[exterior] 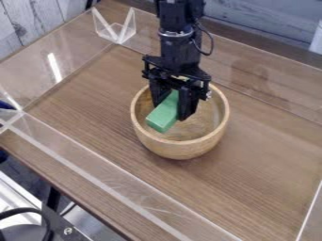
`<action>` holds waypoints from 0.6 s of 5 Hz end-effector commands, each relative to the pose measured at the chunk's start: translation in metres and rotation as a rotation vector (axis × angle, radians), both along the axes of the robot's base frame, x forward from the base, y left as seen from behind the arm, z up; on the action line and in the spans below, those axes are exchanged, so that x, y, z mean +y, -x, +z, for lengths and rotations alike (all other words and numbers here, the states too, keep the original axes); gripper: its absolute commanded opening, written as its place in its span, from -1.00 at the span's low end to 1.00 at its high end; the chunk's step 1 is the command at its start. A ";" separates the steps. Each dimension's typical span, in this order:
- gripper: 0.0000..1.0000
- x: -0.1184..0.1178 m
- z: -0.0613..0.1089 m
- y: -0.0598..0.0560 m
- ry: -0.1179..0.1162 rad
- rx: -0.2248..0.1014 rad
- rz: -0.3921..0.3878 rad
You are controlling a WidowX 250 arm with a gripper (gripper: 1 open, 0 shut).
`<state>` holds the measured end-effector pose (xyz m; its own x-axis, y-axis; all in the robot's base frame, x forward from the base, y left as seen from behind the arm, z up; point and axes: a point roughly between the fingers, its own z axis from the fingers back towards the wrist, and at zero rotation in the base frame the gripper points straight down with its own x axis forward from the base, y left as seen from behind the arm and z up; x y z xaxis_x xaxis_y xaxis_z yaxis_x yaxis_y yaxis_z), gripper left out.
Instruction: Remove the green block from inside the brown bowl and put it on the table
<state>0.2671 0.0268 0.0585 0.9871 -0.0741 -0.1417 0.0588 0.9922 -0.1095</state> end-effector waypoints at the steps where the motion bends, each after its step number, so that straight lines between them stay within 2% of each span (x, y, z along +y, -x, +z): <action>1: -1.00 0.002 0.018 -0.015 -0.018 -0.084 -0.007; 3: -1.00 0.011 0.045 -0.020 -0.015 -0.140 0.014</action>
<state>0.2758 0.0341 0.0815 0.9941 -0.0626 -0.0884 0.0531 0.9930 -0.1056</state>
